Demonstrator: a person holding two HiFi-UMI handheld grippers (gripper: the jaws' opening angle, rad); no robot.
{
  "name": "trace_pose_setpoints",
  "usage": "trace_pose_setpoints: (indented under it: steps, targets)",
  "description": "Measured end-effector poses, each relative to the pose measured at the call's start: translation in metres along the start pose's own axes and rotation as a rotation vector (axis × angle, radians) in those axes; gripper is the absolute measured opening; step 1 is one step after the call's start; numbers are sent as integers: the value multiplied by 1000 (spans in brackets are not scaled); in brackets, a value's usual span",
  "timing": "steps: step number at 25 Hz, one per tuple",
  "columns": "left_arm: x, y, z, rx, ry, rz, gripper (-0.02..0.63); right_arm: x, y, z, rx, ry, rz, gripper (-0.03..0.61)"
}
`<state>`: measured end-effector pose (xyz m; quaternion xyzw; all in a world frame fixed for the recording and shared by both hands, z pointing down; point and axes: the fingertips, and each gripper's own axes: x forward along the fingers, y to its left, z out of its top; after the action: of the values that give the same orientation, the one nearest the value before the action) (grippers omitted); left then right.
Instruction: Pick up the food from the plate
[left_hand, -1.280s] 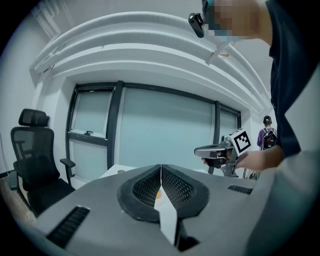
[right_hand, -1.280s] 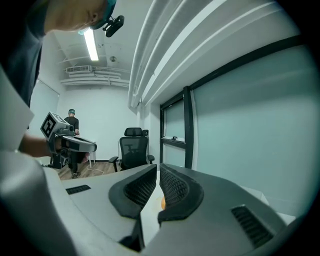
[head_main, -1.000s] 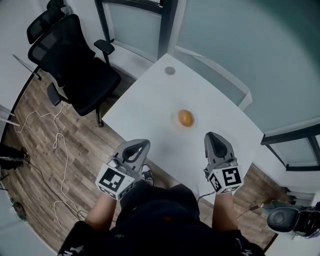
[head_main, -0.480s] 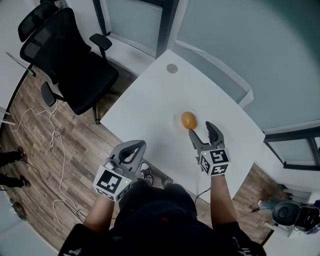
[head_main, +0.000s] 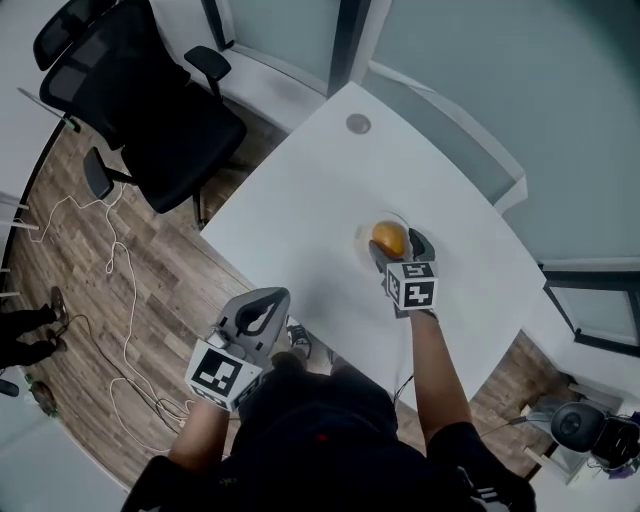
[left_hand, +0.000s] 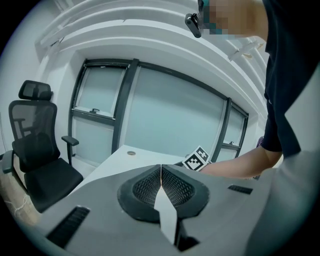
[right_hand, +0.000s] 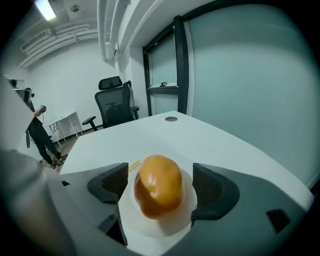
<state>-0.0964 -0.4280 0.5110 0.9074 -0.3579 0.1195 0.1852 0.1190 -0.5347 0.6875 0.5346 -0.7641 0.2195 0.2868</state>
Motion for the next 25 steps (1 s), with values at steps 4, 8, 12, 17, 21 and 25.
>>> trace_pose_setpoints:
  steps: [4,8,12,17,21,25]
  targets:
    - [2,7,-4,-11,25,37,23,20,0,-12,5,57,15,380]
    - [-1,3,-4,-55,2,19,23,22,-2,-15,-16,53,-23,377]
    - [-1,-2,7,-46,-21,10,23,4,-2,5,-30,-37,-30,371]
    - [-1,-16,22,-17,-49,-18,23,-58,1,49,-13,-197,-34,371]
    - [6,-40,47,21,-94,-70,23,-133,4,87,-37,-344,-36,371]
    - [12,-73,80,81,-153,-133,23,-215,1,118,-49,-494,-62,371]
